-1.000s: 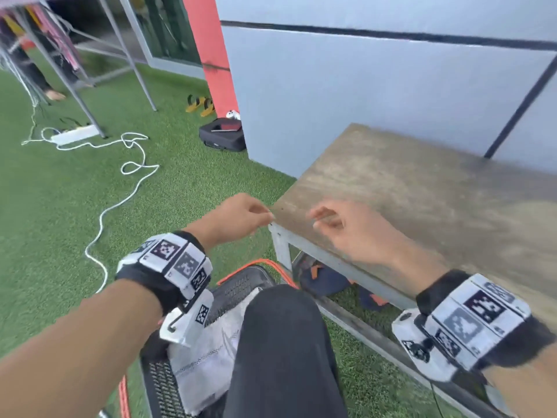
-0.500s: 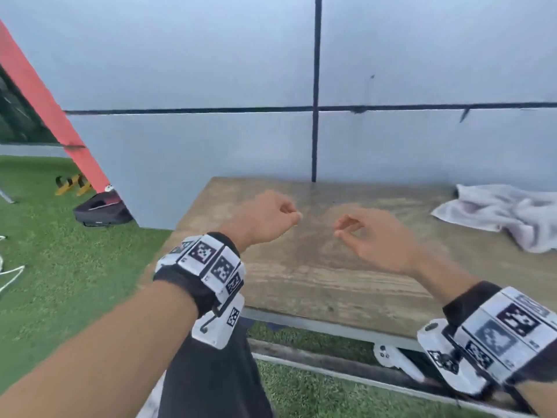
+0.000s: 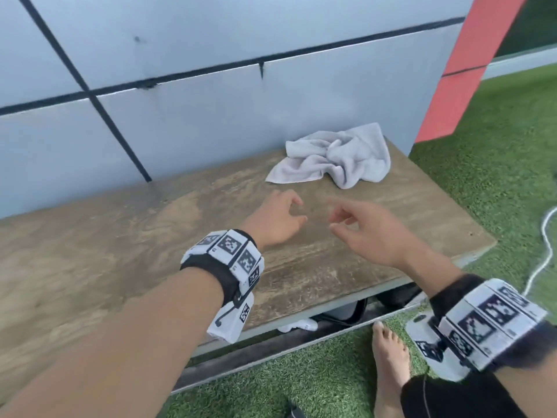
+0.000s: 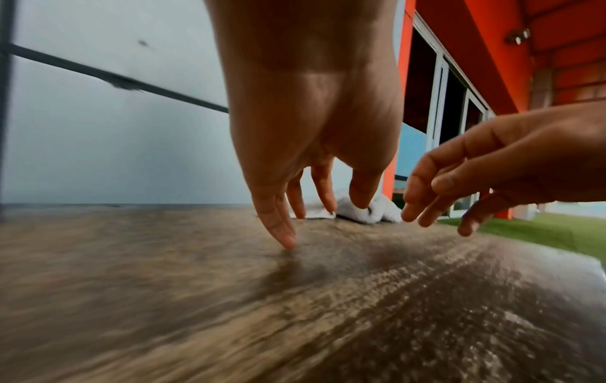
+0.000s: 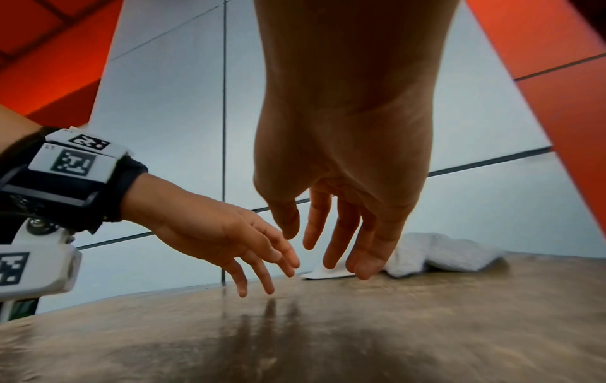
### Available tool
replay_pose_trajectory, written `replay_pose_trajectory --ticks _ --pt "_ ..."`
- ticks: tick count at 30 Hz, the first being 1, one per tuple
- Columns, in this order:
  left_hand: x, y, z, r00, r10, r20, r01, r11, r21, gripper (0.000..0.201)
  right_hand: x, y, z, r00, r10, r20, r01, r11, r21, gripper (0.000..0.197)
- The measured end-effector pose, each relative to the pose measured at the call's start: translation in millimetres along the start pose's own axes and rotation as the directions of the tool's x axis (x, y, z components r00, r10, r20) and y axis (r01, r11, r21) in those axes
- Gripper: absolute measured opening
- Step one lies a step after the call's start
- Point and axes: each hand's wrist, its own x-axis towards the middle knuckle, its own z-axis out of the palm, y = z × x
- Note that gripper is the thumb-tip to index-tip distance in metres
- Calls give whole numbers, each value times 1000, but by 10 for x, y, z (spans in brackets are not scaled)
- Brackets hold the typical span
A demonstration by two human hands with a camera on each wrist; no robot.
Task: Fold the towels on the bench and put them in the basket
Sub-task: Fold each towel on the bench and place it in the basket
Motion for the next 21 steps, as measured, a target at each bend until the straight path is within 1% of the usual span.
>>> replay_pose_trajectory --ticks 2,4,5,8,10,11,13,15,17,18,20,21 --pt "307 94 167 1000 19 2 -19 996 84 52 20 106 -59 999 47 -1 -47 999 -16 14" --pt "575 168 284 999 34 -22 -30 986 167 62 39 162 -103 994 105 -7 -105 994 0 13" --pt "696 186 314 999 36 -41 -28 983 182 66 48 186 -117 992 125 -11 -125 992 8 12" --pt "947 182 389 999 -23 -48 34 973 228 71 84 253 -109 987 158 9 -157 986 -55 15" --pt "995 163 441 995 -56 -84 79 950 301 65 109 276 -78 986 165 27 -161 981 -112 18" --pt "985 168 451 990 -55 -132 95 941 324 59 123 279 -69 986 161 32 -155 978 -137 21" --pt "919 185 443 971 -9 -238 94 932 349 48 147 261 -62 988 148 46 -137 974 -182 28" --pt "823 167 429 955 61 -291 59 921 385 35 145 218 -72 989 129 69 -111 969 -222 32" --pt "700 114 424 960 75 -270 51 901 431 27 130 166 -86 990 115 82 -91 964 -251 34" --pt "623 88 416 971 64 -231 48 891 451 22 124 134 -91 991 103 82 -78 961 -264 33" --pt "441 66 374 991 57 -122 4 893 450 11 130 70 -79 995 64 77 -39 955 -294 33" --pt "331 55 339 997 60 -50 -34 908 418 6 133 33 -60 996 44 72 -20 951 -307 32"
